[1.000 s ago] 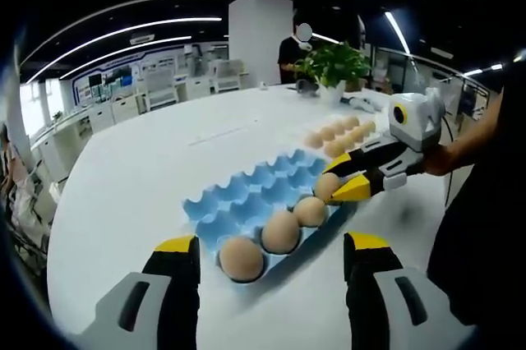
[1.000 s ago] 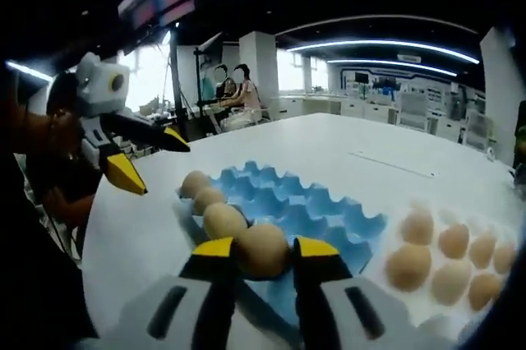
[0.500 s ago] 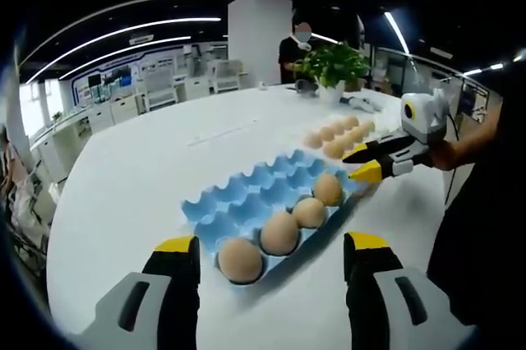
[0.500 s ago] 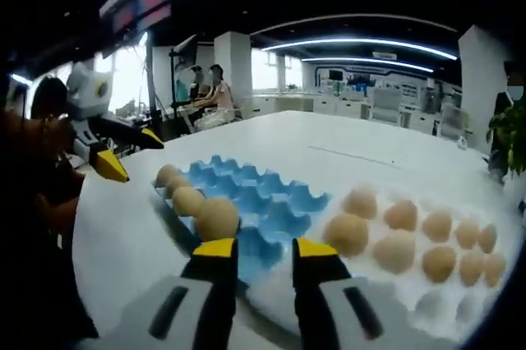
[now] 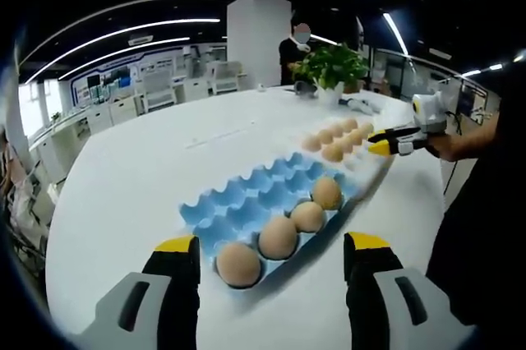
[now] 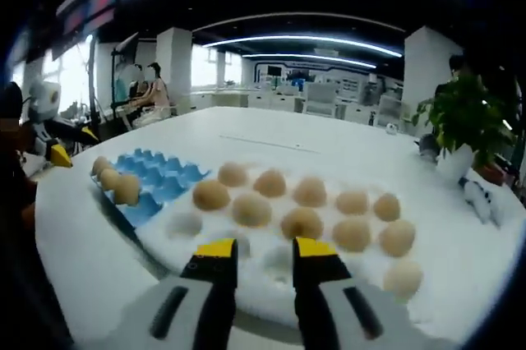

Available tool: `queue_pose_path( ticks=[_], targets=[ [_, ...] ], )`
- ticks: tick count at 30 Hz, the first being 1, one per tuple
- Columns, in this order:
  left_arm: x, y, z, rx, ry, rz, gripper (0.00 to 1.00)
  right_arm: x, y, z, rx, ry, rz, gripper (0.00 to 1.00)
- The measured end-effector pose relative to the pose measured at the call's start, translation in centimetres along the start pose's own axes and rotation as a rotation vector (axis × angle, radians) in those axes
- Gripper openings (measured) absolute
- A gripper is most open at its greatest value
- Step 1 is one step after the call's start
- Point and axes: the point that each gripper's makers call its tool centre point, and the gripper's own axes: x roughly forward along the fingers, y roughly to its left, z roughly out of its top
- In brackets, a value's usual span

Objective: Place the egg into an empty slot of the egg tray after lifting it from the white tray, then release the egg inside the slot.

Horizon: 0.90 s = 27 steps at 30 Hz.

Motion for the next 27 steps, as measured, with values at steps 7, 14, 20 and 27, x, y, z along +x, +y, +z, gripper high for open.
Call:
queue_pose_path(
  ticks=[7,14,20,27],
  targets=[
    [0.0,-0.1,0.0,0.005,0.002,0.000,0.72,-1.9,-6.0,-0.7,0.027,0.007,-0.153,0.25],
    [0.2,-0.3,0.1,0.009,0.001,-0.008,0.72,-3.0,-10.2,-1.3,0.019,0.003,-0.282,0.27],
    [0.1,-0.3,-0.1,0.006,0.006,-0.010,0.72,-3.0,-11.6,-3.0,0.100,0.036,-0.306,0.26],
    [-0.1,0.0,-0.1,-0.001,0.009,-0.004,0.72,-2.7,-11.7,-3.6,0.234,0.016,-0.280,0.26]
  ],
)
